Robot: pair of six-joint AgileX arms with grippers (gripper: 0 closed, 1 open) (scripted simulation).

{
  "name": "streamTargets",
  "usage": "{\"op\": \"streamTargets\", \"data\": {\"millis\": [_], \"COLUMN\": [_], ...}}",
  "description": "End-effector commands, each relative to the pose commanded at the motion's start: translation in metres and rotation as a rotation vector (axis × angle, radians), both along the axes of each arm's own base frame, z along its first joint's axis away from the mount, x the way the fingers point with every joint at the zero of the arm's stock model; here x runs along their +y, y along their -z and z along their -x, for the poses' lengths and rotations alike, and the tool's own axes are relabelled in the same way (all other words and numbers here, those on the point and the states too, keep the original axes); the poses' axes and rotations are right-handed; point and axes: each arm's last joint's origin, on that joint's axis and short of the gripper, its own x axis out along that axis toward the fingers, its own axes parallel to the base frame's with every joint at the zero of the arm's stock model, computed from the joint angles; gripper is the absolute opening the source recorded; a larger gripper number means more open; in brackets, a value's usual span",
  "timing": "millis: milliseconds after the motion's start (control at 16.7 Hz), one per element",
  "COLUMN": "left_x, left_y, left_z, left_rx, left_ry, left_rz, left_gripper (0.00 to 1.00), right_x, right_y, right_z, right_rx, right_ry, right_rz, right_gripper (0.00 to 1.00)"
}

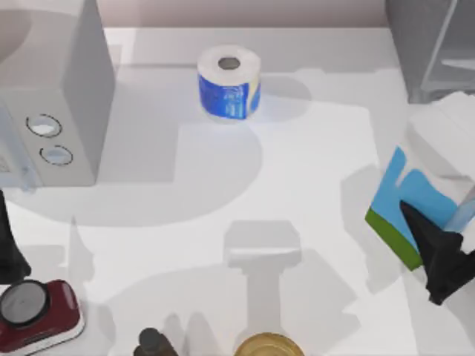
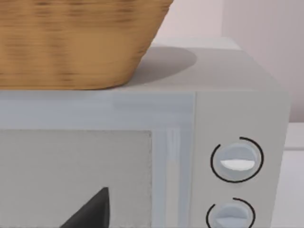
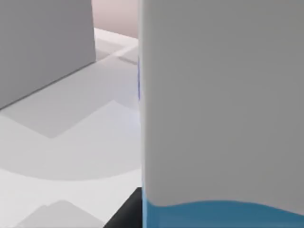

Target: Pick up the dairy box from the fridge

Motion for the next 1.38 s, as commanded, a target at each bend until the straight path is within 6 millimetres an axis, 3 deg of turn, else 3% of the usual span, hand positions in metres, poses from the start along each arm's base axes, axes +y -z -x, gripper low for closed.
{"op": "streamTargets", "data": {"millis": [360, 960, 1380], "left_x": [0.000, 0.000, 0.000], "left_y": [0.000, 0.000, 0.000], "left_z": [0.000, 0.000, 0.000], "left_rx": [0.000, 0.000, 0.000], "left_ry": [0.000, 0.000, 0.000], "left_rz": [0.000, 0.000, 0.000], "left_gripper": [1.00, 1.00, 1.00], "right_x": [0.037, 0.046, 0.069], "right_y": [0.013, 0.017, 0.050], "right_z": [-0.018, -0.025, -0.049], "right_rx": [0.064, 0.062, 0.085], "right_ry": [-0.169, -0.182, -0.187], "right_rz": [0.028, 0.025, 0.042], "right_gripper": [0.00, 0.00, 0.00]}}
